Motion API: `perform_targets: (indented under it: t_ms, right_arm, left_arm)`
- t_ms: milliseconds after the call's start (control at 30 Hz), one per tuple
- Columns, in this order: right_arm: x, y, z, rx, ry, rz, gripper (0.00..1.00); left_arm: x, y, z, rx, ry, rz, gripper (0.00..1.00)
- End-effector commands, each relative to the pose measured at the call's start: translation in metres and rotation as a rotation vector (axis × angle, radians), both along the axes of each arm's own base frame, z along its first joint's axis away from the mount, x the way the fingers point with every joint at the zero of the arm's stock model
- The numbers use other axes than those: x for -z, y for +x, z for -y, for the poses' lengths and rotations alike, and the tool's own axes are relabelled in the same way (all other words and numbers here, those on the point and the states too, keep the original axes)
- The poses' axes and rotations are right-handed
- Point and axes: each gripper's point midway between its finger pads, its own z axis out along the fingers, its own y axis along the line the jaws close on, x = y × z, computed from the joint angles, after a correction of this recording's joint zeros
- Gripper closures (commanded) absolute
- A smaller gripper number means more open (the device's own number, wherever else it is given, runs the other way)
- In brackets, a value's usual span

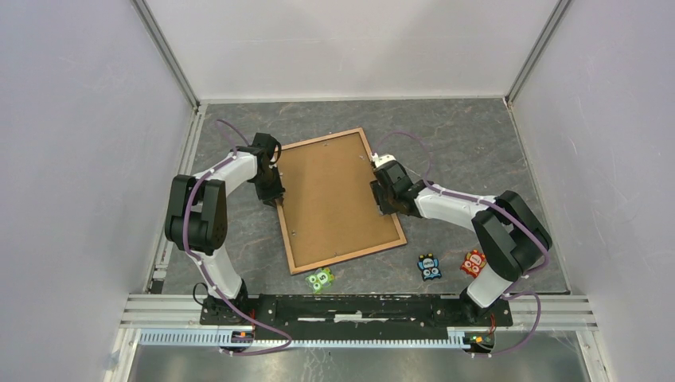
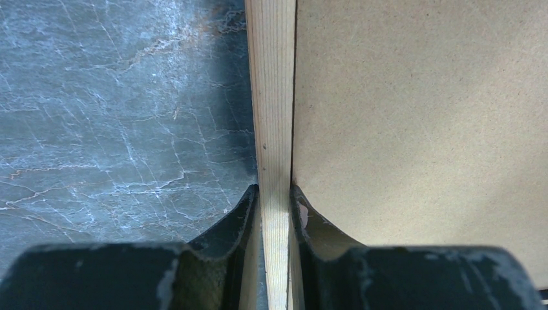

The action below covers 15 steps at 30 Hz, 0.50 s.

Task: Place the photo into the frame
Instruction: Install the photo frame at the center of the board.

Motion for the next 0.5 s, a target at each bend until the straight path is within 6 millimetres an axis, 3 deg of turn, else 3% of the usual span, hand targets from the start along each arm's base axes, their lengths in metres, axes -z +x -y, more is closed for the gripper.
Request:
perform_targets:
  t_ms: [0, 67, 200, 367, 467]
  right_arm:
    - [0.003, -0.004, 0.003, 0.016, -0.012, -0.014, 0.52]
    - [0.005, -0.007, 0.009, 0.021, -0.034, -0.012, 0.55]
    - [0.007, -0.008, 0.015, 0.029, -0.057, 0.003, 0.72]
    - [0.001, 0.002, 0.004, 0.007, -0.041, 0.012, 0.81]
    - [-0.010, 0.008, 0.000, 0.011, -0.024, 0.038, 0.81]
  left_arm:
    - [-0.003, 0.014, 0.006, -0.007, -0.037, 0.036, 0.98]
    - [-0.003, 0.015, 0.006, -0.015, -0.042, 0.037, 0.98]
    - [-0.002, 0.015, 0.007, -0.033, -0.048, 0.033, 0.98]
    - [-0.006, 0.015, 0.003, -0.048, -0.021, 0.018, 0.98]
    - [-0.007, 0.019, -0.002, -0.034, 0.009, 0.022, 0.98]
